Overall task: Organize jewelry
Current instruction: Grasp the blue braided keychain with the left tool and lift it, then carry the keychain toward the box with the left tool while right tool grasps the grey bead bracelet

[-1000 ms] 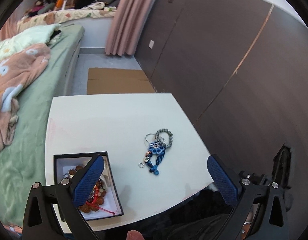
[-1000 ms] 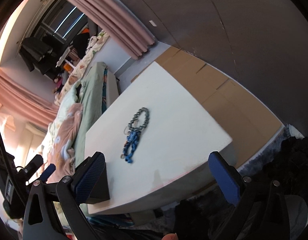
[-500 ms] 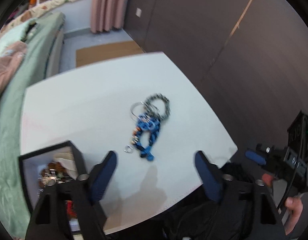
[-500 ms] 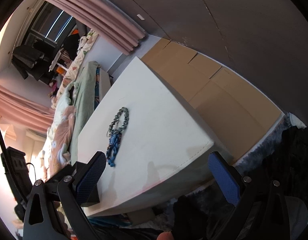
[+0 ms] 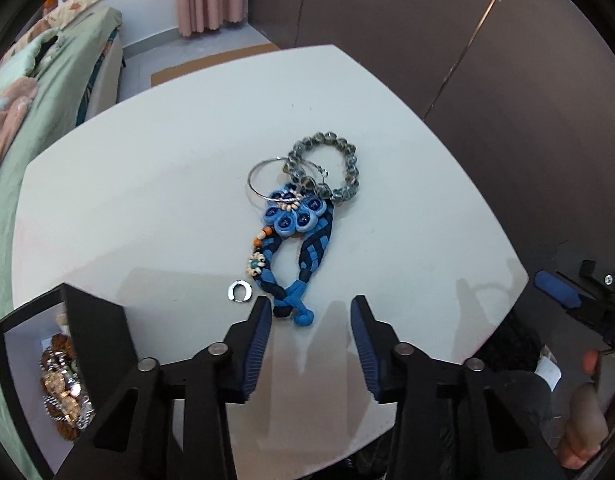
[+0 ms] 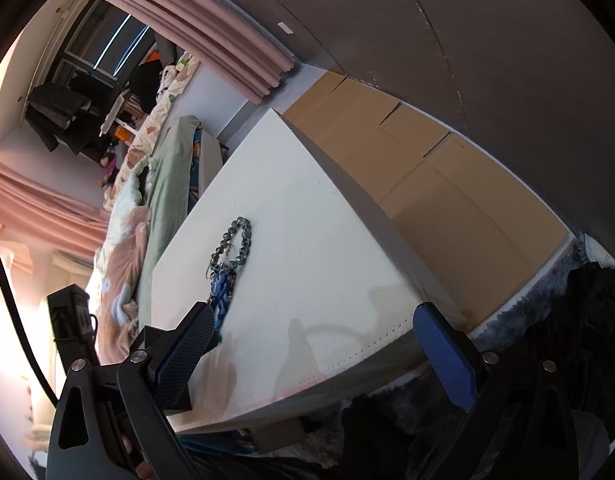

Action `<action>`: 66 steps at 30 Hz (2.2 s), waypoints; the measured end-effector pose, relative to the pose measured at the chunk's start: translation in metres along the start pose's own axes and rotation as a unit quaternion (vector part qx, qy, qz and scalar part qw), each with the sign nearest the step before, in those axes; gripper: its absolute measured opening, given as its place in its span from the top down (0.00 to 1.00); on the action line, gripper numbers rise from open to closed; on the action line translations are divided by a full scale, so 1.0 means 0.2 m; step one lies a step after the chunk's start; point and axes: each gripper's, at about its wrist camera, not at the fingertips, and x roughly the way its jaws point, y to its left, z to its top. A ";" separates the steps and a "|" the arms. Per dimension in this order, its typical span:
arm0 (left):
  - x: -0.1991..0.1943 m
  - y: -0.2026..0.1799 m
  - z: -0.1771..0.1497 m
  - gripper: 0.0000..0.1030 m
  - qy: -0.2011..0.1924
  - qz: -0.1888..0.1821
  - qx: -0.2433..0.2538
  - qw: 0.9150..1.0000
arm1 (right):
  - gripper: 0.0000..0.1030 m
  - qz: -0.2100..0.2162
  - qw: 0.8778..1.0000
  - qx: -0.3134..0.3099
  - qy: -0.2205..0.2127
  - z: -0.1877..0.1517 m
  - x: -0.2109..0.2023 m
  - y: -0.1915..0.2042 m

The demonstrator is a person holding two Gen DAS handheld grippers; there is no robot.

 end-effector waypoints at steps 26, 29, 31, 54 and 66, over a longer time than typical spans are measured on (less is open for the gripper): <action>-0.42 0.09 0.12 0.90 -0.106 -0.041 -0.009 0.993 | 0.19 0.013 0.998 -0.038 0.043 0.06 0.11 0.25; -0.50 0.13 0.12 0.90 -0.124 -0.037 -0.018 0.991 | 0.21 0.017 0.997 -0.045 0.053 0.08 0.16 0.31; -0.54 0.18 0.14 0.90 -0.132 -0.036 -0.026 0.990 | 0.28 0.014 0.997 -0.053 0.062 0.10 0.21 0.36; -0.65 0.61 0.06 0.90 -0.151 -0.035 -0.105 0.982 | 0.74 -0.063 0.979 -0.129 0.147 0.13 0.76 0.74; -0.71 0.68 -0.04 0.90 -0.154 -0.048 -0.133 0.978 | 0.89 -0.137 0.961 -0.198 0.138 0.09 0.74 0.82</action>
